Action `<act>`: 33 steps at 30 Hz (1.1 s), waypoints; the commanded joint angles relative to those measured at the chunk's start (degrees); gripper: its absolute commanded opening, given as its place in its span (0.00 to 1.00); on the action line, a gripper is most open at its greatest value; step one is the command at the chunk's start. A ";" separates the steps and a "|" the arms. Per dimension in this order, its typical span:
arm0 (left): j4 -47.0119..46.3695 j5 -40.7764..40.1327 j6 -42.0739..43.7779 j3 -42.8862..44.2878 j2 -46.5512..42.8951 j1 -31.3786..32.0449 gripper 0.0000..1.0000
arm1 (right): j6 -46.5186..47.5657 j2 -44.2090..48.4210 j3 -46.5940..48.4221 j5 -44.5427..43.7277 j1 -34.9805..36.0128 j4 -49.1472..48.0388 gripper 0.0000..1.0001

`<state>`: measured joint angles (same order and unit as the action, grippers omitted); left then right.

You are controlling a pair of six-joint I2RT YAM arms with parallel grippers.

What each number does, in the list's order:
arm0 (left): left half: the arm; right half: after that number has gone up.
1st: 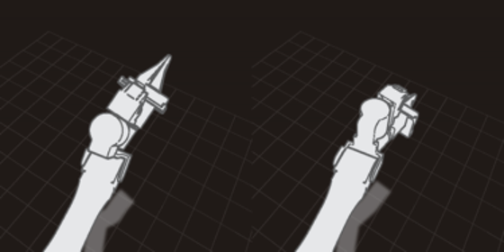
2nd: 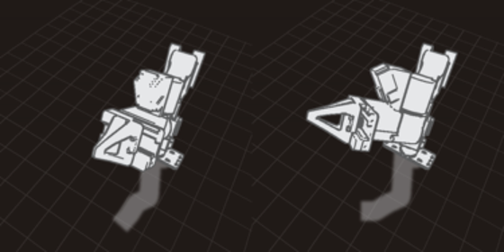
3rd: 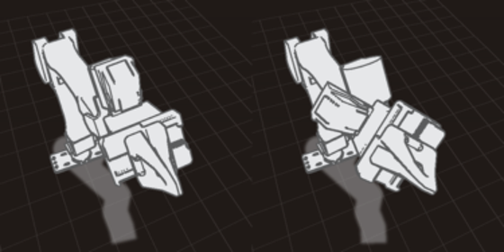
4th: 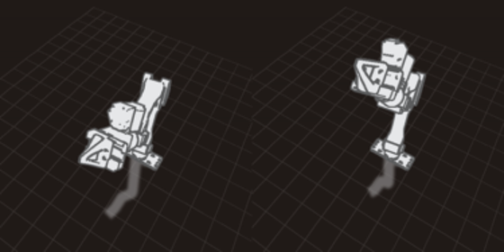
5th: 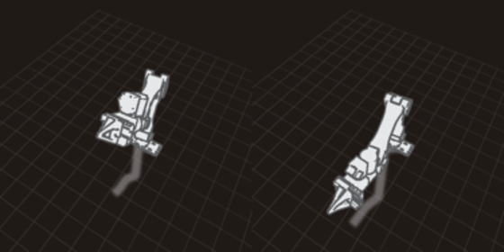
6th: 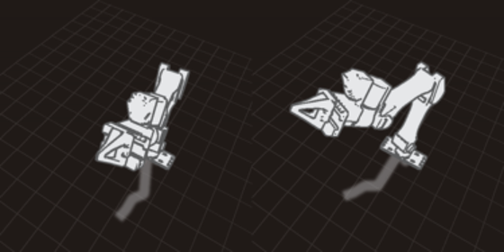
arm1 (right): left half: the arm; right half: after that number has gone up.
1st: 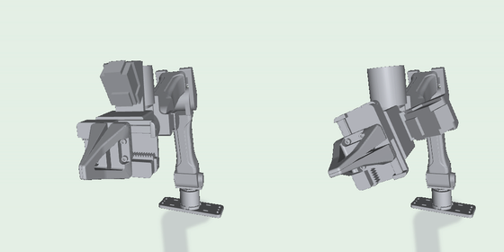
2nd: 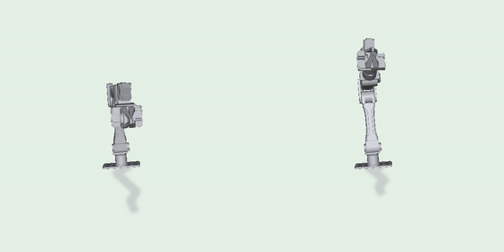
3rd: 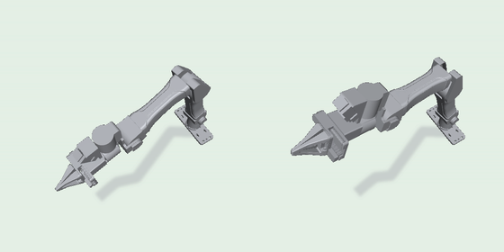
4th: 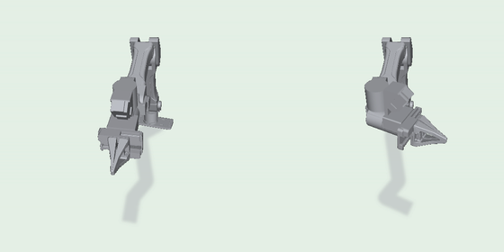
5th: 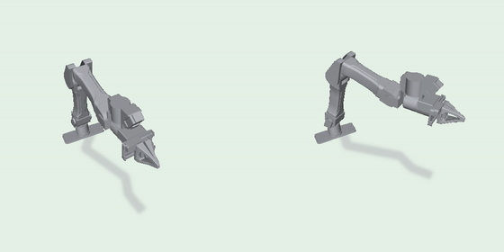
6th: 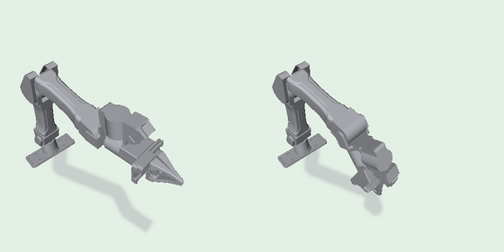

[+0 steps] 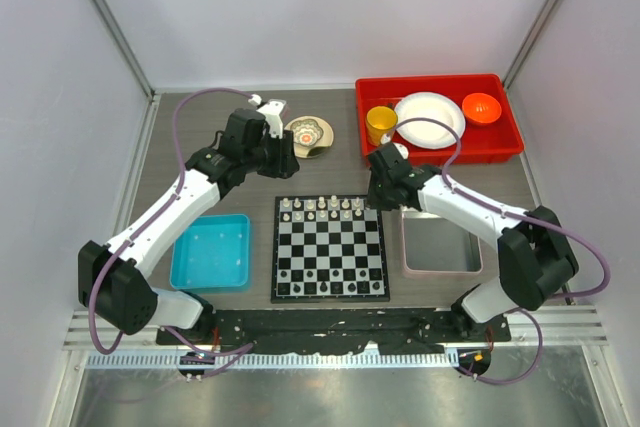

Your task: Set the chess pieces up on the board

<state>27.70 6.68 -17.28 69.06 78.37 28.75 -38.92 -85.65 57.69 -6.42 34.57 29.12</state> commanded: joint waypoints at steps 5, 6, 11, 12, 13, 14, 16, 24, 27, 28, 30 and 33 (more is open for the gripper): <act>-0.63 0.44 0.93 0.73 -0.06 -0.28 0.45 | -0.02 -2.24 2.07 -2.82 0.41 1.55 0.10; -0.63 0.44 0.93 0.73 0.03 -0.36 0.45 | -0.02 -2.51 2.07 -2.64 0.50 1.38 0.10; -0.72 0.44 0.93 0.73 -0.06 -0.28 0.45 | 0.16 -4.18 1.90 -1.67 0.50 0.67 0.11; -0.63 0.35 0.93 0.73 0.03 -0.36 0.45 | 0.07 -4.44 1.81 -1.76 0.50 0.58 0.11; -0.63 0.35 0.93 0.73 0.03 -0.28 0.45 | 0.16 -4.53 1.72 -1.76 0.50 0.23 0.11; -0.72 0.44 0.93 0.73 0.03 -0.36 0.46 | 0.16 -4.70 1.64 -1.76 0.50 0.14 0.10; -0.63 0.44 0.93 0.82 -0.06 -0.28 0.45 | 0.07 -4.97 1.46 -1.76 0.50 -0.29 0.11; -0.55 0.35 1.02 0.73 0.03 -0.28 0.45 | 0.15 -5.93 1.28 -2.55 0.50 -0.73 0.11; -0.55 0.27 1.02 0.73 0.03 -0.28 0.45 | 0.16 -6.20 1.28 -2.46 0.50 -0.74 0.10; -0.63 0.35 1.02 0.73 0.12 -0.28 0.46 | 0.16 -6.29 1.20 -2.46 0.50 -0.65 0.10; -0.63 0.35 1.02 0.73 0.12 -0.28 0.45 | 0.16 -6.11 1.02 -2.64 0.50 -0.56 0.10; -0.55 0.35 1.02 0.82 0.12 -0.36 0.45 | 0.24 -6.11 0.93 -2.73 0.50 -0.65 0.11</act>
<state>27.73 6.66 -17.26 69.06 78.37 28.75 -38.92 -91.92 57.76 -7.88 34.76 29.71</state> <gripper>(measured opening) 0.455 0.157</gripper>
